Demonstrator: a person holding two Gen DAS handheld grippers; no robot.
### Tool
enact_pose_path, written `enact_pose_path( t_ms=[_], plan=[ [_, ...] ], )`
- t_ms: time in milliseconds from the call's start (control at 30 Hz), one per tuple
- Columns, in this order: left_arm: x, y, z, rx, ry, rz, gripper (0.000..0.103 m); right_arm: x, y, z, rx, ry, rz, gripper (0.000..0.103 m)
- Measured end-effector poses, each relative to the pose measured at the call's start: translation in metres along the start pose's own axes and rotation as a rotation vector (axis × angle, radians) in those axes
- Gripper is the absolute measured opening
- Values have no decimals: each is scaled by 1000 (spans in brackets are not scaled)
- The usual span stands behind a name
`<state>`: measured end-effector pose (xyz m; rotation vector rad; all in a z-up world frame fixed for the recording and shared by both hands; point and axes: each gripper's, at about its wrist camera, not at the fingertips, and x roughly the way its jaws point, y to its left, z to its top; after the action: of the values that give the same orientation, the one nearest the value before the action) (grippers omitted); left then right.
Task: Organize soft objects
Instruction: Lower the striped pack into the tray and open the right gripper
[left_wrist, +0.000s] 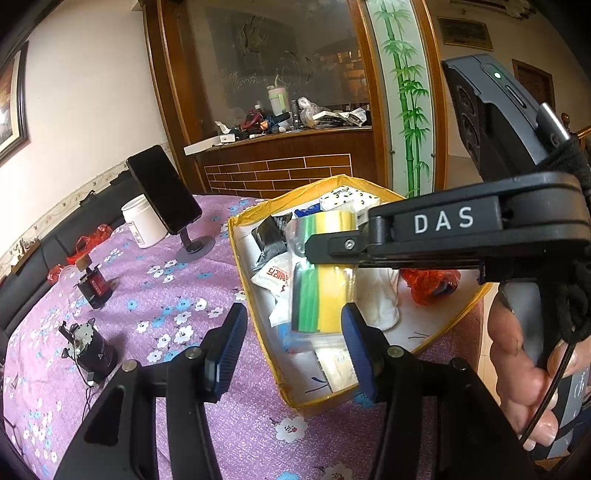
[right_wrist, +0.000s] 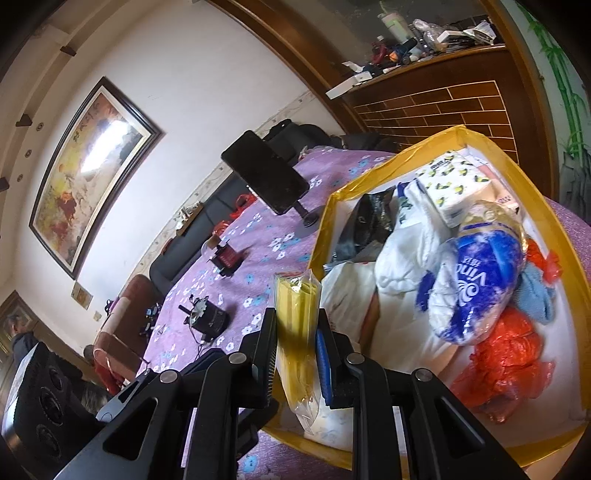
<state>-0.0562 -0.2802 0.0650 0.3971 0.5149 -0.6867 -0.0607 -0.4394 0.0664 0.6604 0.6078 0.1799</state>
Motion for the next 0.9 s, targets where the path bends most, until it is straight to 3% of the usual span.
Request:
enact_pose_path(
  t_ms=[900],
  plan=[
    [17,10,-1,-63,64,-52,52,-2,-30,22,-30,-31,-237,21]
  ],
)
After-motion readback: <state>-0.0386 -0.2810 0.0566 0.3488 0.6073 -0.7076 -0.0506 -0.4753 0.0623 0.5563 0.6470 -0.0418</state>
